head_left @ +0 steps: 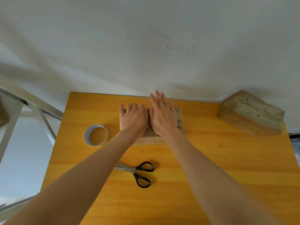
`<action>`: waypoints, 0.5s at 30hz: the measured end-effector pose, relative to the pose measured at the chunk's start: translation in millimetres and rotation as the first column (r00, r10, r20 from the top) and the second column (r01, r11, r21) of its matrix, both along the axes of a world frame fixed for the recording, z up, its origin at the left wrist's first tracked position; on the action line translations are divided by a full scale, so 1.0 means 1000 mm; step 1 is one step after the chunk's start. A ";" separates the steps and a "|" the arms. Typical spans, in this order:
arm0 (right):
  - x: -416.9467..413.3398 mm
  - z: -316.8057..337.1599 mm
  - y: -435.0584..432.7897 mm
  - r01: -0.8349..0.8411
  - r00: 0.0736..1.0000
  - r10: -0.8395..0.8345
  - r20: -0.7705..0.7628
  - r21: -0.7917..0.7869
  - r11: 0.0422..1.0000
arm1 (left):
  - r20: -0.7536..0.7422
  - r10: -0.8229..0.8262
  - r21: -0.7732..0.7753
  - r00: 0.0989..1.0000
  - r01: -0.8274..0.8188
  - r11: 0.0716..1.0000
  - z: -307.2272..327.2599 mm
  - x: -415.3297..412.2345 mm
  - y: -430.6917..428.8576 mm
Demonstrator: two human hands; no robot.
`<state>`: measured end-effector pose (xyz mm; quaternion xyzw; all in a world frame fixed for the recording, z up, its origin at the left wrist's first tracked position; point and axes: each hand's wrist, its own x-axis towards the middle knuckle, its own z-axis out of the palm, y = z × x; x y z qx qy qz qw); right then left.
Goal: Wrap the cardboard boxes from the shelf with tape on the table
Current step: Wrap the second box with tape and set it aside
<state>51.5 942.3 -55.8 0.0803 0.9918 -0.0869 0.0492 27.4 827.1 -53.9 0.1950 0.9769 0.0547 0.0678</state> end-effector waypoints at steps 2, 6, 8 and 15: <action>-0.001 -0.003 -0.001 -0.004 1.000 0.003 0.013 0.021 1.000 | -0.032 0.011 -0.018 0.999 -0.011 1.000 0.000 0.002 0.000; 0.003 -0.004 -0.002 -0.004 1.000 0.003 0.023 0.042 0.999 | -0.075 -0.003 -0.033 0.997 0.000 0.999 0.003 0.006 0.000; 0.004 -0.003 -0.001 -0.032 0.999 0.032 0.026 0.036 0.999 | -0.070 -0.041 -0.025 0.997 0.040 0.999 -0.001 0.003 -0.002; 0.011 0.001 0.034 -0.027 0.999 0.025 0.039 0.071 0.997 | -0.106 -0.143 0.019 0.984 0.146 0.989 -0.007 -0.012 -0.015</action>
